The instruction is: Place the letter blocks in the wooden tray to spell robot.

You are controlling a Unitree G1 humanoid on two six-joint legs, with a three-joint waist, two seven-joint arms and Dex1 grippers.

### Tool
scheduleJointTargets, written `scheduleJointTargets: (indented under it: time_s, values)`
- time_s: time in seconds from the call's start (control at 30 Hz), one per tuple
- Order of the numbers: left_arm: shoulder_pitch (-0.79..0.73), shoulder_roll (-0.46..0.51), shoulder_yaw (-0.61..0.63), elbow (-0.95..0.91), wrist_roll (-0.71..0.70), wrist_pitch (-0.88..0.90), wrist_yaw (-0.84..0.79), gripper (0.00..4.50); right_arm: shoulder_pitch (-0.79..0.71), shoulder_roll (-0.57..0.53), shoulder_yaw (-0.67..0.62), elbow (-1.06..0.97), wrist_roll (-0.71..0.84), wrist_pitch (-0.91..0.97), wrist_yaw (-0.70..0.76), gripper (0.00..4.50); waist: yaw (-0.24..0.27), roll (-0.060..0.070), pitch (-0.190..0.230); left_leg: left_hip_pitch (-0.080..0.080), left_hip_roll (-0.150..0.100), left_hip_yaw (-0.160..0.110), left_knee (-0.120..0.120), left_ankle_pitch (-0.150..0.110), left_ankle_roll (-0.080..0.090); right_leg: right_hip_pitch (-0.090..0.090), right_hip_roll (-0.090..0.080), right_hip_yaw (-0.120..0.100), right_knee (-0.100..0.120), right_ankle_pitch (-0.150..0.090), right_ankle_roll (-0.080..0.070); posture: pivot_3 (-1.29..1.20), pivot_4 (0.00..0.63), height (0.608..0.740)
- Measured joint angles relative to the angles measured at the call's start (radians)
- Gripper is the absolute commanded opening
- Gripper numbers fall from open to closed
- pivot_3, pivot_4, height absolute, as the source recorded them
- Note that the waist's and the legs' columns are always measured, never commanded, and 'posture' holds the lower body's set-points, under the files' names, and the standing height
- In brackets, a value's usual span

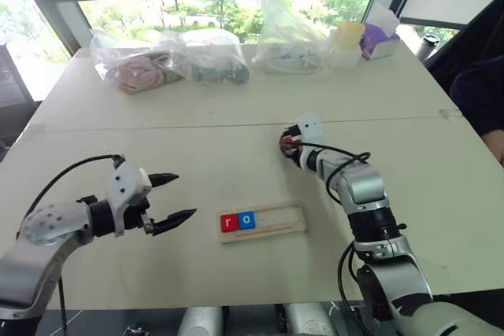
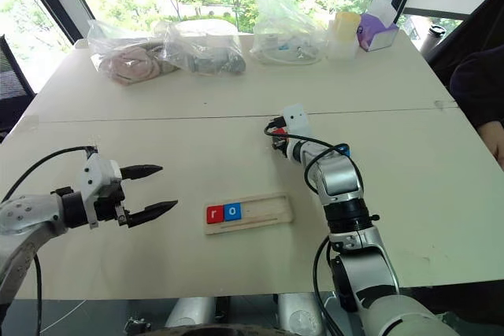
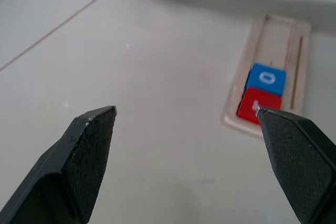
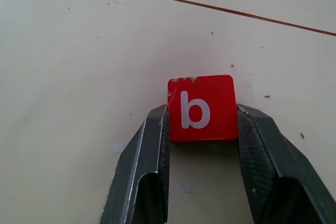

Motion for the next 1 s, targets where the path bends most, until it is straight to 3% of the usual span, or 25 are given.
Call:
scheduleJointTargets:
  time_s: [0.13,0.37,0.53,0.7,0.9,1.0]
  values:
    - [-0.05,-0.018,0.004,-0.01,-0.06,0.005,-0.007,4.5,0.079,-0.106,0.01,-0.209,0.013,0.093,0.05,1.15,0.006,0.0,0.0,-0.001,-0.001,0.0,0.0,0.0,0.0,0.0,-0.001,0.0,-0.001,0.001,0.003,0.0,0.15,0.74]
    - [-0.06,-0.007,-0.034,-0.003,-0.059,-0.002,-0.066,4.5,0.345,-0.253,-0.129,-0.666,0.104,0.431,0.095,1.15,0.004,-0.001,0.0,-0.001,0.0,-0.001,0.0,0.0,0.0,-0.001,-0.001,0.0,-0.001,-0.002,0.001,0.0,0.15,0.74]
    - [-0.09,-0.005,-0.061,0.013,-0.062,0.0,-0.103,4.5,0.45,-0.262,-0.197,-0.82,0.135,0.574,0.095,1.15,-0.001,-0.002,0.001,-0.001,0.0,0.0,0.001,0.0,0.0,0.0,0.0,0.0,-0.001,-0.004,0.0,0.0,0.15,0.74]
    - [-0.14,-0.011,-0.067,0.021,-0.101,0.033,-0.115,4.5,0.46,-0.201,-0.221,-0.836,0.147,0.627,0.068,1.15,0.0,-0.002,0.001,-0.001,0.0,0.0,0.001,0.0,0.0,0.0,0.0,0.001,-0.001,-0.004,0.0,0.0,0.15,0.74]
    - [-0.153,-0.011,-0.101,0.024,-0.105,0.057,-0.123,4.5,0.455,-0.208,-0.225,-0.85,0.182,0.657,0.082,4.3,0.001,-0.002,0.001,-0.002,-0.001,0.0,0.0,0.0,0.0,0.0,0.0,0.001,-0.002,-0.004,0.0,0.0,0.15,0.74]
    - [-0.156,-0.011,-0.104,0.024,-0.104,0.057,-0.13,4.5,0.448,-0.276,-0.223,-0.847,0.213,0.626,0.131,4.42,0.002,-0.002,0.002,-0.002,-0.001,0.0,0.001,0.0,0.0,0.0,0.0,0.0,-0.002,-0.004,0.0,0.0,0.15,0.74]
